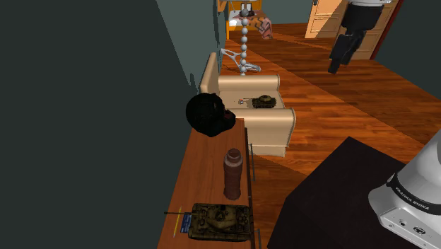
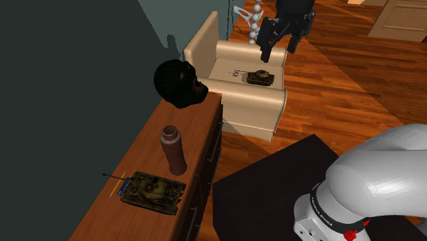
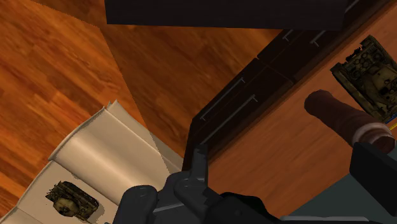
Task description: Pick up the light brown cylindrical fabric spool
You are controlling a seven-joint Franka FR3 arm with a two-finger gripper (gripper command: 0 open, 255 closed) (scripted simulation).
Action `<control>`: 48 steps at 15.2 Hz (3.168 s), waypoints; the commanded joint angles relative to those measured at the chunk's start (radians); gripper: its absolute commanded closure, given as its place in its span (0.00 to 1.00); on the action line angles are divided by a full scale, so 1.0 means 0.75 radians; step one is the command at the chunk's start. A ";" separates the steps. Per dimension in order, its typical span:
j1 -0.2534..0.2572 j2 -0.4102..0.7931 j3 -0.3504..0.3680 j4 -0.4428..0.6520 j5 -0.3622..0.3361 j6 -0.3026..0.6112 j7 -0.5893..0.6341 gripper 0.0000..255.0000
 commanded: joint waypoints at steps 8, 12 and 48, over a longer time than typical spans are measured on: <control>0.063 0.096 0.155 -0.149 0.116 0.304 0.164 0.00; 0.095 0.204 0.250 -0.191 0.170 0.491 0.258 0.00; 0.163 1.354 0.575 0.134 -0.556 1.405 1.282 1.00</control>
